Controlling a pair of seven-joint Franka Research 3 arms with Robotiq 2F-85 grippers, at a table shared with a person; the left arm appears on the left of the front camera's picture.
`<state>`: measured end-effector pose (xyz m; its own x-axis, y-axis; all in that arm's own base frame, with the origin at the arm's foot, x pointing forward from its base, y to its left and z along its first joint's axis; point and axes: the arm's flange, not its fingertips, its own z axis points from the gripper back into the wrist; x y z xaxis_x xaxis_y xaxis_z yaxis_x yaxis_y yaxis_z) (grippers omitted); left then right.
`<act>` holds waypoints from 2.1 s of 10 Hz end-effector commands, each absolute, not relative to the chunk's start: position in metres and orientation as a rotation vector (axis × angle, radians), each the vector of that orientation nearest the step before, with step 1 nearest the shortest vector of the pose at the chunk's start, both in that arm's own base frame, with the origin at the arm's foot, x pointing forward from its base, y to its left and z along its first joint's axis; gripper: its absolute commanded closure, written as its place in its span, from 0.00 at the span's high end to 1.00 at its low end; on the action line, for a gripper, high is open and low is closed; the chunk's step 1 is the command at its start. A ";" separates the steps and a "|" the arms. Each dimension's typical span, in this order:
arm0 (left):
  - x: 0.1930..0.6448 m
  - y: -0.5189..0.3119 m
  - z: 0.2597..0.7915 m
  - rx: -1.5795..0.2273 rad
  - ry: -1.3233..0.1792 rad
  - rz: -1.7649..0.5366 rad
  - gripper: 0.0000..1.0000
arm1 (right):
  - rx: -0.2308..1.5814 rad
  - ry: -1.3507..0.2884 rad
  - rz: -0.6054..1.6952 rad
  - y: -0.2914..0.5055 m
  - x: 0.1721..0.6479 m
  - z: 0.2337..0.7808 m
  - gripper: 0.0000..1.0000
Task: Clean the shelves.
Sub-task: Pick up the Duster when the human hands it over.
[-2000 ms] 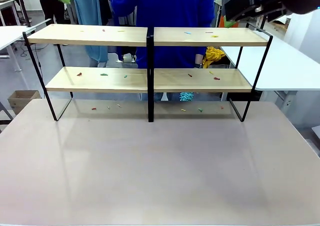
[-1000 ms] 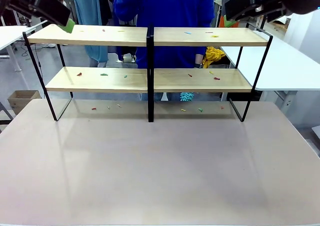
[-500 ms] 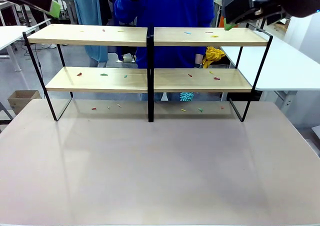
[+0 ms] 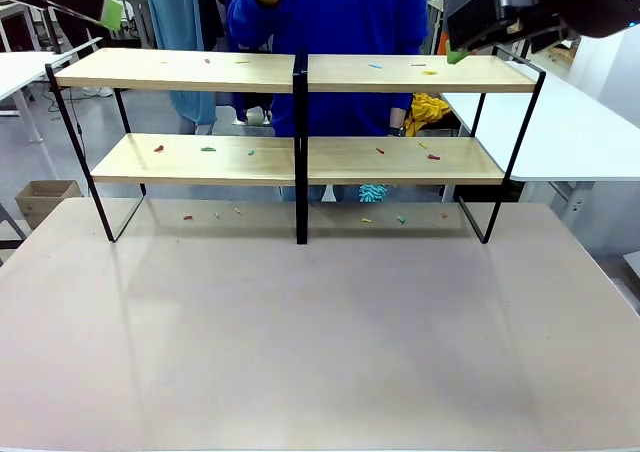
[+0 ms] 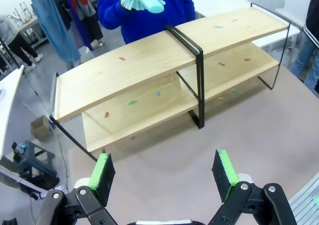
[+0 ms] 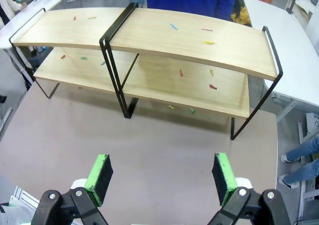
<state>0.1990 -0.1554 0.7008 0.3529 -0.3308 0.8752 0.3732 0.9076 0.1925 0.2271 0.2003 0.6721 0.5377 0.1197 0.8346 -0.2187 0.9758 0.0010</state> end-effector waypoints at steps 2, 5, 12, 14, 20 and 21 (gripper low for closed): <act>0.198 -0.155 0.702 -0.042 -1.125 -0.453 1.00 | 0.138 -0.997 0.211 0.200 0.228 0.672 1.00; 0.198 -0.155 0.702 -0.042 -1.125 -0.453 1.00 | 0.153 -1.020 0.191 0.202 0.227 0.677 1.00; 0.198 -0.155 0.702 -0.042 -1.125 -0.453 1.00 | 0.159 -1.011 0.417 0.211 0.197 0.665 1.00; 0.198 -0.155 0.702 -0.042 -1.125 -0.453 1.00 | 0.138 -1.028 0.418 0.208 0.199 0.664 1.00; 0.198 -0.155 0.702 -0.042 -1.125 -0.453 1.00 | 0.145 -1.009 0.397 0.221 0.194 0.668 1.00; 0.198 -0.155 0.702 -0.042 -1.125 -0.453 1.00 | 0.145 -1.009 0.397 0.221 0.194 0.668 1.00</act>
<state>0.1986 -0.1555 0.7015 0.3515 -0.3307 0.8759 0.3732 0.9075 0.1929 0.1935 0.2204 0.6666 0.4659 0.2642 0.8445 -0.3905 0.9178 -0.0718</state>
